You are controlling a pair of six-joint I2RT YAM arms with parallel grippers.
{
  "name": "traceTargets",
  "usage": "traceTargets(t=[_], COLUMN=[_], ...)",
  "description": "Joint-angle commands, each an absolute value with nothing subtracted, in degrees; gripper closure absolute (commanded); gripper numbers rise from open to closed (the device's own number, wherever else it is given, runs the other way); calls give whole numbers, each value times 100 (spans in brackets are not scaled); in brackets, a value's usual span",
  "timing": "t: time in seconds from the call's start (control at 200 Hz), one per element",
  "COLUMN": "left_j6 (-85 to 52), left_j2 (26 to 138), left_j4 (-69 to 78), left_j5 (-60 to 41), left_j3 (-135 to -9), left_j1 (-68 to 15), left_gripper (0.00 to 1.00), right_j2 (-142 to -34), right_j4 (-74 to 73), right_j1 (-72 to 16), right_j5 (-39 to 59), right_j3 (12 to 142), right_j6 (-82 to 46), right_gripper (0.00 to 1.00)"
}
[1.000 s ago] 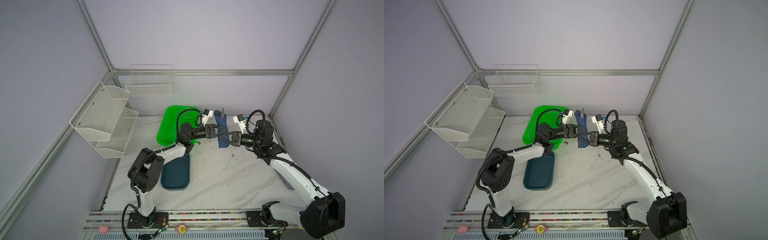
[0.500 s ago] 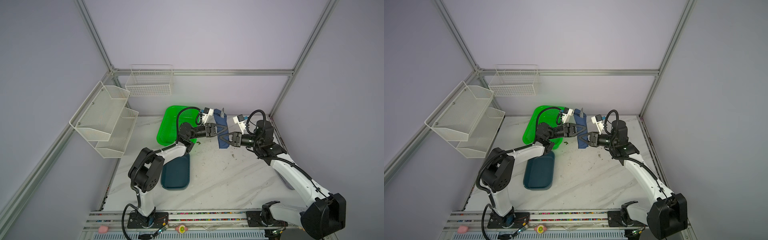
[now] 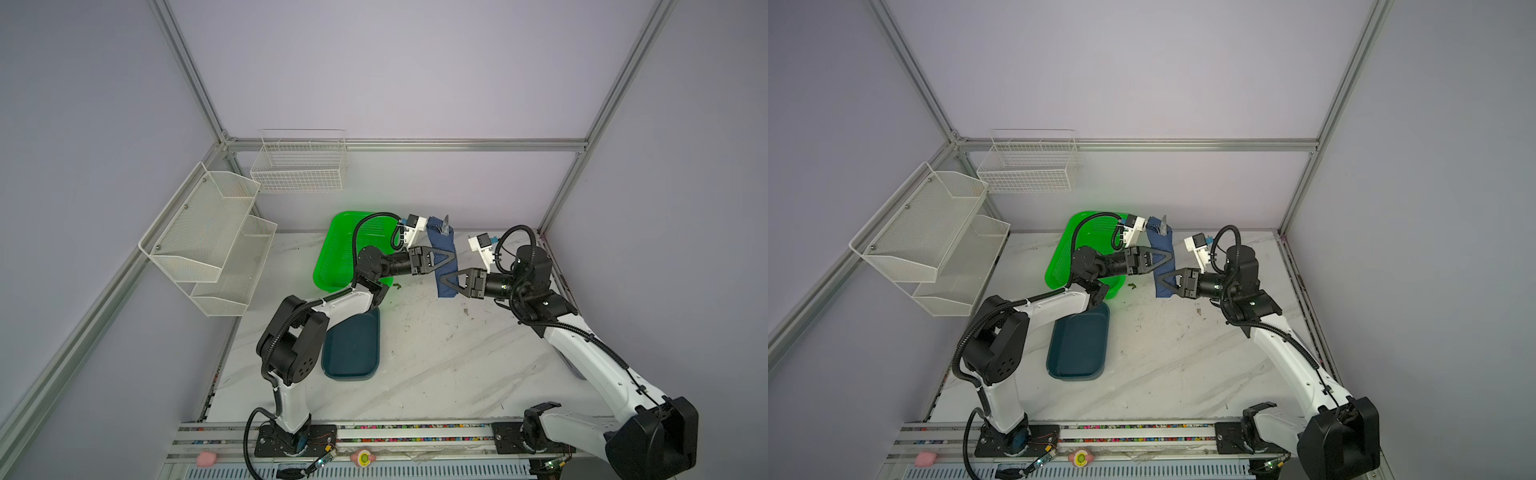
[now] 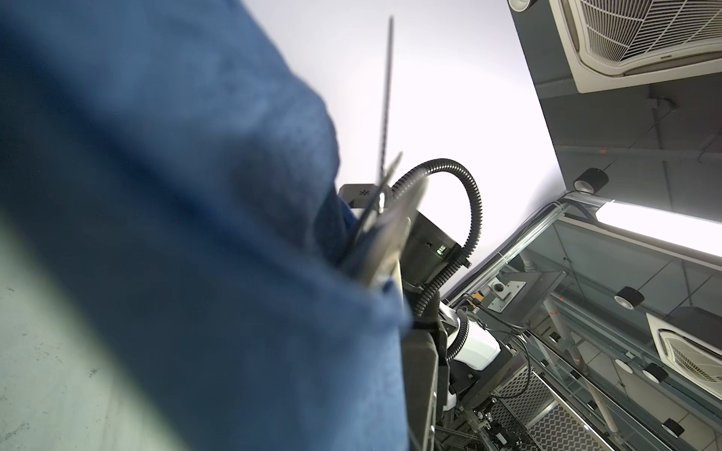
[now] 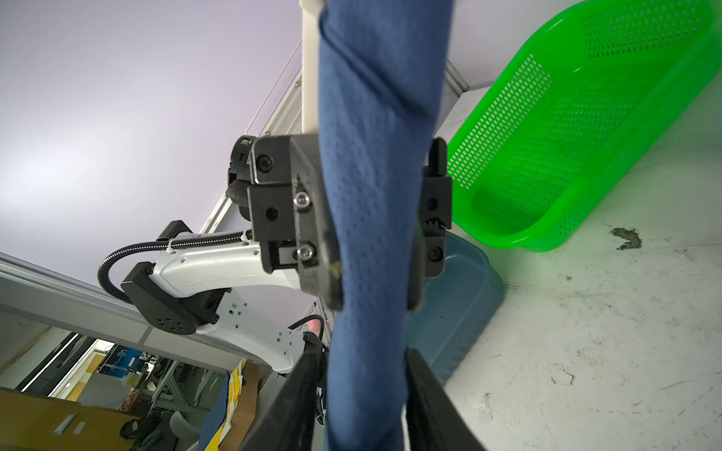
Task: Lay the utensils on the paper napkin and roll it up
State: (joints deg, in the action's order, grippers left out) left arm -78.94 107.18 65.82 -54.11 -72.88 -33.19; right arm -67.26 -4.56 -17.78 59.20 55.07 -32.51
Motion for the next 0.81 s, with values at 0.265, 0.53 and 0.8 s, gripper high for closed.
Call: traceTargets(t=[0.265,0.53,0.8], left_j6=[-7978,-7465,-7277], left_j2=[10479,10306,10212], left_j4=[7269,6412,6035], left_j5=[-5505,-5313,-5264], left_j3=[-7713,-7465,-7247], left_j1=[-3340,-3314,-3309], left_gripper=[87,70,56], right_j2=[-6811,-6655,-6470], right_j4=[-1781,-1816,-1340], right_j1=[-1766,-1760,-1766], right_j5=[6154,6137,5810], right_j3=[5305,5273,5398], right_j6=[-4025,-3930,-3424], right_gripper=[73,82,84])
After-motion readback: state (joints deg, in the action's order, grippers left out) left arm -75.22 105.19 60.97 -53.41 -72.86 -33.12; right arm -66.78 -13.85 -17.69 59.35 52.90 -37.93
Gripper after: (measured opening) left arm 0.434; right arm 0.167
